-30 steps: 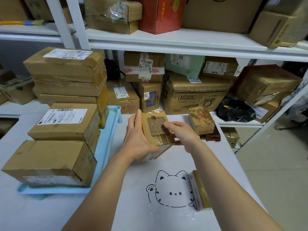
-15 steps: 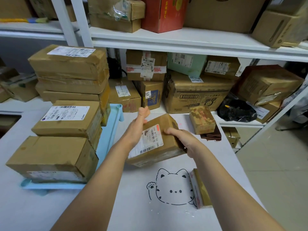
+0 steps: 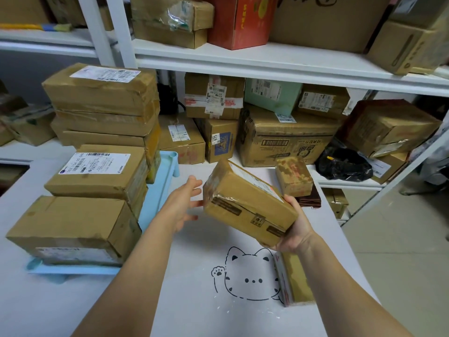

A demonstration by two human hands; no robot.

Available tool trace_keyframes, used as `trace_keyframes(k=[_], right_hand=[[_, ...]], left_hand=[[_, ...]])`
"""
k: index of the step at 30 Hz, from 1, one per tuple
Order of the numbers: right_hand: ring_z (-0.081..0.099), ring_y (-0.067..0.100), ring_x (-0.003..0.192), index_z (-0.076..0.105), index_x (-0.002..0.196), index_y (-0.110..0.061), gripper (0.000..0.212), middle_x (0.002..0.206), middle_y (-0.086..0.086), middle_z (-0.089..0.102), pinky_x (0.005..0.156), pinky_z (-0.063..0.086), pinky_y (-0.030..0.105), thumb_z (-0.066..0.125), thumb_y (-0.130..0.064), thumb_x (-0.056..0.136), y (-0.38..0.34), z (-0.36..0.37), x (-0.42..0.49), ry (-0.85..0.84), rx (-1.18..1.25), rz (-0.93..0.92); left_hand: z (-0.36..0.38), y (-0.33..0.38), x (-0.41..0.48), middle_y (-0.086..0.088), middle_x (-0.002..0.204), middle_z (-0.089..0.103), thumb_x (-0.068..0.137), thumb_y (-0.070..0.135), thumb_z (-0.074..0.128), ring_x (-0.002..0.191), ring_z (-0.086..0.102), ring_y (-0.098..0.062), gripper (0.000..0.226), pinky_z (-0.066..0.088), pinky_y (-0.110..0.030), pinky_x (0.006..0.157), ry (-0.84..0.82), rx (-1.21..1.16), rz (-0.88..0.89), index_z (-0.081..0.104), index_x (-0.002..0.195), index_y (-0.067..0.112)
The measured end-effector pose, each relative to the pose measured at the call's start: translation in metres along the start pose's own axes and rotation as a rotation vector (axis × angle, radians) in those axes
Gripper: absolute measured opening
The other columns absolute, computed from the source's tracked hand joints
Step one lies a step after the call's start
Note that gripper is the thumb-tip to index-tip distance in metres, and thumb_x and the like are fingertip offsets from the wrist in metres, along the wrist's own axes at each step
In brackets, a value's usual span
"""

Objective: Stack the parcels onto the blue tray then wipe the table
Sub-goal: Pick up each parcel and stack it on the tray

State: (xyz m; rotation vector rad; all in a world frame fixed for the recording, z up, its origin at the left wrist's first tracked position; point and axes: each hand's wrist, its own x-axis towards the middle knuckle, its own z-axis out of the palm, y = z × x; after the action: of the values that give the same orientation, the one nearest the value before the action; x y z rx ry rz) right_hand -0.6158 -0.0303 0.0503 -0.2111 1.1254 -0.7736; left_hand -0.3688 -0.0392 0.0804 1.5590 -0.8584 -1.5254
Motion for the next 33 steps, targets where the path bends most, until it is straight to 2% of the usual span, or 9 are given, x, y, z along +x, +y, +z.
trace_keyframes(k=[4,7,9,11,16,19,23,28,33], right_hand=[[0.064,0.034,0.068,0.069,0.088,-0.011,0.063,0.083,0.018,0.069,0.069,0.044,0.035,0.051,-0.069,0.071,0.005,-0.003,0.002,-0.047,0.050,0.000],[0.063,0.036,0.074,0.068,0.094,-0.009,0.065,0.092,0.020,0.068,0.069,0.044,0.037,0.051,-0.068,0.072,0.010,-0.011,0.006,-0.073,0.076,0.004],[0.062,0.039,0.085,0.069,0.104,-0.009,0.062,0.105,0.021,0.066,0.073,0.049,0.043,0.056,-0.061,0.072,0.013,-0.016,0.008,-0.075,0.054,0.006],[0.063,0.036,0.091,0.068,0.109,-0.010,0.059,0.108,0.019,0.066,0.074,0.053,0.049,0.062,-0.053,0.069,0.014,-0.020,0.010,-0.036,-0.015,0.010],[0.064,0.030,0.101,0.068,0.105,-0.013,0.042,0.109,0.014,0.070,0.092,0.049,0.052,0.063,-0.046,0.080,0.018,-0.026,0.018,0.085,-0.163,-0.016],[0.064,0.024,0.098,0.073,0.071,-0.022,0.037,0.099,0.006,0.071,0.089,0.049,0.045,0.057,-0.051,0.085,0.017,-0.023,0.021,0.109,-0.214,-0.037],[0.065,0.023,0.102,0.067,0.103,-0.019,0.042,0.108,0.007,0.068,0.075,0.052,0.040,0.056,-0.056,0.087,0.013,-0.023,0.027,0.172,-0.197,-0.052],[0.061,0.022,0.087,0.066,0.096,-0.013,0.037,0.089,0.008,0.066,0.075,0.050,0.040,0.050,-0.046,0.094,0.009,-0.018,0.027,0.192,-0.094,-0.115],[0.055,0.018,0.085,0.064,0.089,-0.018,0.020,0.085,0.003,0.060,0.086,0.045,0.038,0.051,-0.033,0.096,0.003,-0.013,0.024,0.204,-0.093,-0.247]], left_hand=[[0.008,0.009,-0.006,-0.001,0.121,0.058,0.099,0.046,0.034,0.099,0.061,-0.025,0.031,0.051,-0.042,0.082,-0.089,-0.042,0.018,0.058,0.106,0.028],[0.011,0.012,-0.007,-0.004,0.115,0.060,0.095,0.031,0.053,0.087,0.061,-0.019,0.036,0.051,-0.034,0.071,-0.130,-0.066,0.079,0.049,0.128,0.020],[0.012,0.013,-0.006,-0.004,0.108,0.064,0.090,0.018,0.060,0.083,0.062,-0.016,0.049,0.052,-0.034,0.072,-0.118,-0.107,0.105,0.043,0.136,0.015],[0.011,0.014,-0.006,-0.003,0.105,0.067,0.088,0.011,0.062,0.083,0.064,-0.016,0.043,0.054,-0.035,0.076,-0.132,-0.103,0.142,0.051,0.129,0.015],[0.010,0.018,-0.007,-0.003,0.120,0.061,0.081,0.006,0.069,0.093,0.067,-0.021,0.049,0.054,-0.041,0.083,-0.189,-0.018,0.203,0.054,0.124,0.024],[0.011,0.019,-0.010,-0.006,0.118,0.060,0.080,0.006,0.070,0.096,0.066,-0.022,0.047,0.056,-0.040,0.079,-0.241,-0.004,0.225,0.054,0.117,0.029],[0.009,0.017,-0.012,-0.006,0.119,0.059,0.082,0.001,0.067,0.090,0.067,-0.019,0.042,0.058,-0.034,0.070,-0.274,-0.001,0.259,0.055,0.110,0.030],[0.007,0.013,-0.012,-0.005,0.114,0.061,0.079,-0.006,0.066,0.086,0.066,-0.021,0.051,0.059,-0.031,0.070,-0.294,-0.014,0.270,0.053,0.121,0.021],[0.001,0.006,-0.009,-0.003,0.097,0.066,0.076,-0.013,0.066,0.087,0.062,-0.016,0.048,0.054,-0.025,0.077,-0.233,0.031,0.273,0.060,0.115,0.014]])
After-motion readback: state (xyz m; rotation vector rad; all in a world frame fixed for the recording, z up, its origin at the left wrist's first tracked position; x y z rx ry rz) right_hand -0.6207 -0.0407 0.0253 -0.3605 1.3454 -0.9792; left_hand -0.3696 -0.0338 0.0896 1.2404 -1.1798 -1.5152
